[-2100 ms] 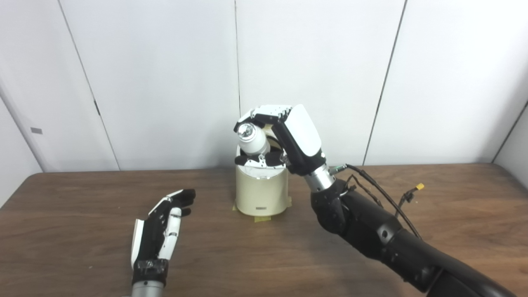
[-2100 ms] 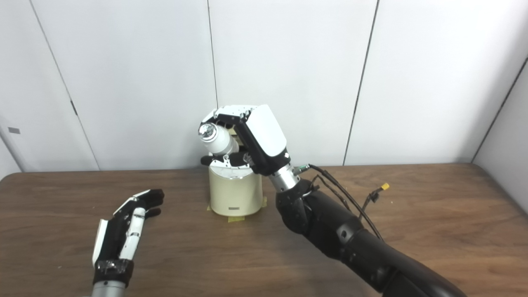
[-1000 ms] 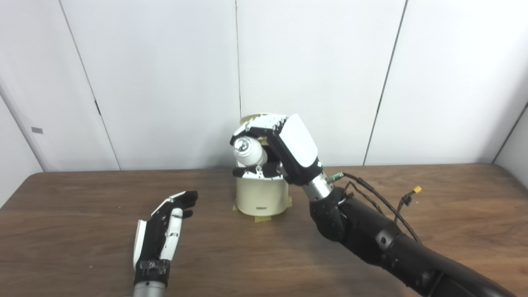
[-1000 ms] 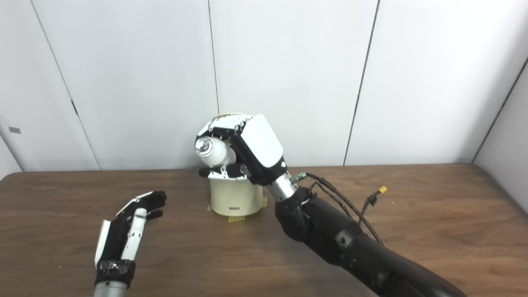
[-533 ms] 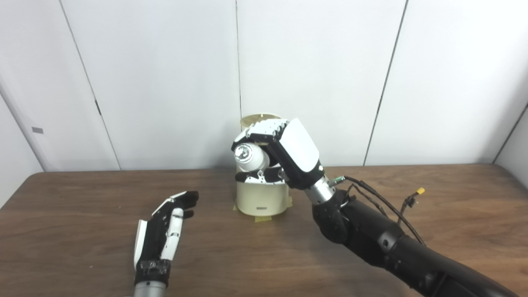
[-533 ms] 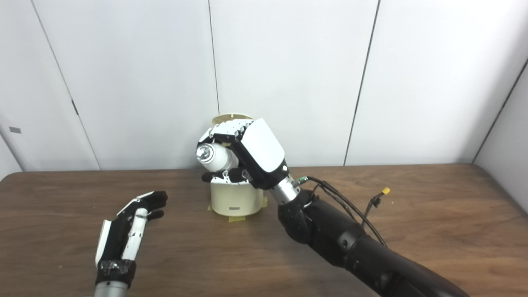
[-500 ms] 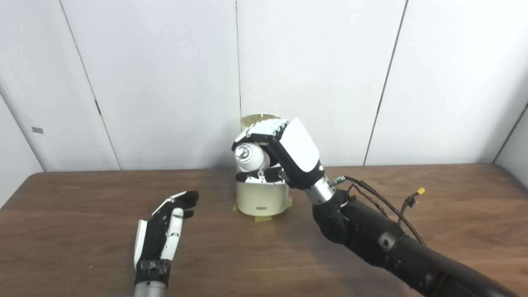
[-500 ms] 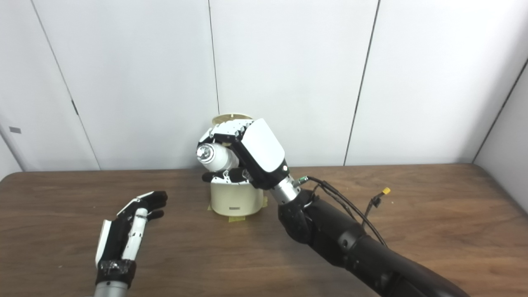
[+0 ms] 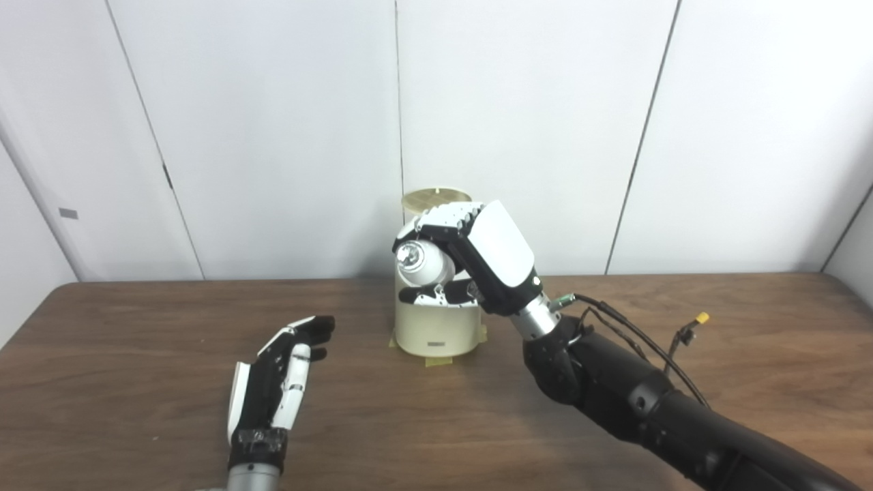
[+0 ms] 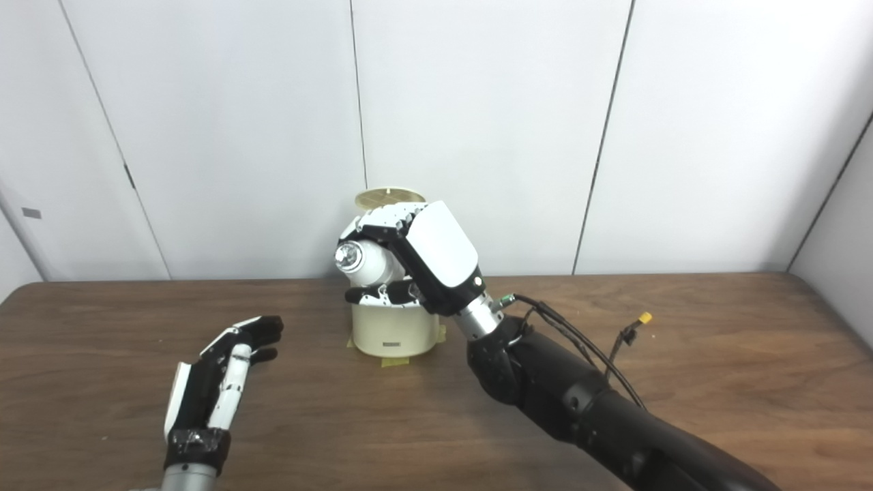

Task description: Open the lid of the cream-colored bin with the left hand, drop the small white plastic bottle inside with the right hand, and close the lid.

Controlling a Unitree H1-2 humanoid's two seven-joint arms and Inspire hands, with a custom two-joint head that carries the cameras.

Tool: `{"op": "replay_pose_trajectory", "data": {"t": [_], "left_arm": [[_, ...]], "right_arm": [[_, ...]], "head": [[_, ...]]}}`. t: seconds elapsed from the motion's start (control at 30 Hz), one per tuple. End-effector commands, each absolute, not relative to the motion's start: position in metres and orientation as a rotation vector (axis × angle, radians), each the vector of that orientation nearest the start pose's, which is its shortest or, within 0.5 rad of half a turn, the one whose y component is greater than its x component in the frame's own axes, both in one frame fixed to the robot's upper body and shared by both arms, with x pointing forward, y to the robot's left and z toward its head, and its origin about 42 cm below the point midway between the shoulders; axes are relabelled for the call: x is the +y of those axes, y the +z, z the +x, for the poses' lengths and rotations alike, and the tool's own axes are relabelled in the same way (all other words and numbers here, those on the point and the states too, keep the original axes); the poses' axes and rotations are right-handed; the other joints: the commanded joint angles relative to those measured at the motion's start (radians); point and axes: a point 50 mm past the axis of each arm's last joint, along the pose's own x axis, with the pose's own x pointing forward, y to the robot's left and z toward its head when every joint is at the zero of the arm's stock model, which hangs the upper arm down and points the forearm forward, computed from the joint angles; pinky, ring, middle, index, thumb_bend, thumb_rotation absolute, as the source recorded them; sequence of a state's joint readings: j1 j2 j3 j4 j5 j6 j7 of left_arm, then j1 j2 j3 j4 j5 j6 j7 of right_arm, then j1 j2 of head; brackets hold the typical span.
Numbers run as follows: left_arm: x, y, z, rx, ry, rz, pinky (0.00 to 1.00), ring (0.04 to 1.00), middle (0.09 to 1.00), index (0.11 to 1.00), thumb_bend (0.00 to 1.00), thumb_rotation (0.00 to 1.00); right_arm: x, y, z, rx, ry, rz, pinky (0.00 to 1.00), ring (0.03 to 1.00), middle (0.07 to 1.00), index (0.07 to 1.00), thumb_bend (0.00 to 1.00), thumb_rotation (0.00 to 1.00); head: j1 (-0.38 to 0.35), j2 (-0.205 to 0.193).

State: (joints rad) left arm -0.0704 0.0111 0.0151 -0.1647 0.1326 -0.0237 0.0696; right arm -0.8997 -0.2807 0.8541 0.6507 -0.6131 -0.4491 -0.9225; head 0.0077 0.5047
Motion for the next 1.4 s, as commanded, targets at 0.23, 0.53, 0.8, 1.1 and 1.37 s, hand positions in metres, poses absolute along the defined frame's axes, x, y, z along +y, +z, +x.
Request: {"op": "replay_pose_trajectory", "data": {"t": [0.23, 0.53, 0.8, 1.1, 1.37], "left_arm": [[0.208, 0.181, 0.302, -0.354, 0.084, 0.139, 0.73, 0.772, 0.748, 0.716, 0.13, 0.76], [0.206, 0.181, 0.302, -0.355, 0.085, 0.134, 0.72, 0.766, 0.744, 0.715, 0.14, 0.75], [0.203, 0.183, 0.3, -0.354, 0.09, 0.132, 0.72, 0.766, 0.746, 0.716, 0.13, 0.73], [0.204, 0.183, 0.299, -0.359, 0.093, 0.136, 0.72, 0.767, 0.745, 0.714, 0.12, 0.73], [0.203, 0.183, 0.298, -0.361, 0.092, 0.142, 0.72, 0.768, 0.747, 0.714, 0.12, 0.72]], "right_arm": [[-0.096, 0.28, 0.48, -1.256, 0.136, -0.786, 0.34, 0.415, 0.5, 0.49, 0.52, 0.0], [-0.093, 0.284, 0.484, -1.256, 0.14, -0.791, 0.34, 0.414, 0.498, 0.494, 0.52, 0.0], [-0.092, 0.287, 0.489, -1.249, 0.143, -0.801, 0.34, 0.418, 0.492, 0.499, 0.52, 0.0], [-0.091, 0.292, 0.493, -1.236, 0.149, -0.815, 0.34, 0.418, 0.495, 0.497, 0.52, 0.0], [-0.093, 0.29, 0.498, -1.22, 0.135, -0.829, 0.35, 0.42, 0.496, 0.496, 0.52, 0.0]], "head": [[0.01, 0.0], [0.018, -0.003], [0.026, -0.002], [0.029, -0.001], [0.031, 0.0]]}}
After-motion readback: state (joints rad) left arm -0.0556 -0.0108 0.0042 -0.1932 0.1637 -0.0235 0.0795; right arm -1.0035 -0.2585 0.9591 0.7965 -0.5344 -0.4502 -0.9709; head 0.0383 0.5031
